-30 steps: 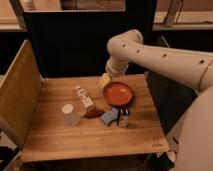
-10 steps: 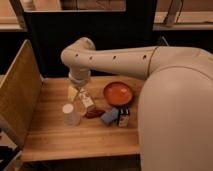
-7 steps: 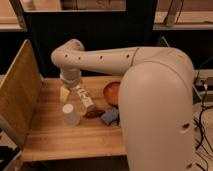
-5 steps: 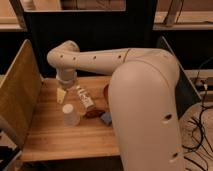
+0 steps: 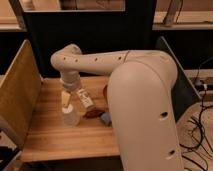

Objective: Place the ceramic cup over the eraser

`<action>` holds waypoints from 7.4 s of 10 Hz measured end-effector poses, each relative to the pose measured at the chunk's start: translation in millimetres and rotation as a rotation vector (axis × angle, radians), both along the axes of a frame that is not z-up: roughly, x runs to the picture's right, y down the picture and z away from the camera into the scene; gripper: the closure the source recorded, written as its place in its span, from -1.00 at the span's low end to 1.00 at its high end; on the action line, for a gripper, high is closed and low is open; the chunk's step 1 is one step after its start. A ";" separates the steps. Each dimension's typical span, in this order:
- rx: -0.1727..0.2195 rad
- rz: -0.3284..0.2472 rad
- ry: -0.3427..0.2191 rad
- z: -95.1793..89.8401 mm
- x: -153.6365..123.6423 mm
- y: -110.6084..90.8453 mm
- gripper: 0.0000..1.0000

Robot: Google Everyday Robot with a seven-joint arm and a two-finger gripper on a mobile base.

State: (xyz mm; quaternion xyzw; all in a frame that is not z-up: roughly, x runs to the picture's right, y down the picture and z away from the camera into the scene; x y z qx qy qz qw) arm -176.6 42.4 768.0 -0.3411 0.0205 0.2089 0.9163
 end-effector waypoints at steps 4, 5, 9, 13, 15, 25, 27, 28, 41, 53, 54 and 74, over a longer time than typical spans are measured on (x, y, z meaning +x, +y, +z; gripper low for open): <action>-0.003 -0.017 -0.019 -1.5 -2.6 -1.6 -0.60; -0.008 -0.039 -0.030 -4.2 -4.7 1.6 -0.60; -0.050 -0.102 -0.056 -12.2 -14.4 35.6 -0.60; -0.084 -0.105 -0.097 3.6 -35.9 58.2 -0.60; -0.096 -0.109 -0.119 16.7 -47.9 65.3 -0.60; -0.166 -0.070 -0.039 70.3 -20.8 74.7 -0.13; -0.144 -0.055 -0.042 62.8 -17.6 69.1 0.19; -0.132 -0.047 -0.041 57.5 -12.9 67.1 0.43; 0.114 -0.013 0.082 -7.6 46.0 -71.7 1.00; 0.083 0.250 0.291 -20.8 179.1 -96.2 1.00; 0.082 0.250 0.292 -20.9 179.7 -96.1 1.00; 0.175 0.279 0.349 -151.5 310.6 -20.6 1.00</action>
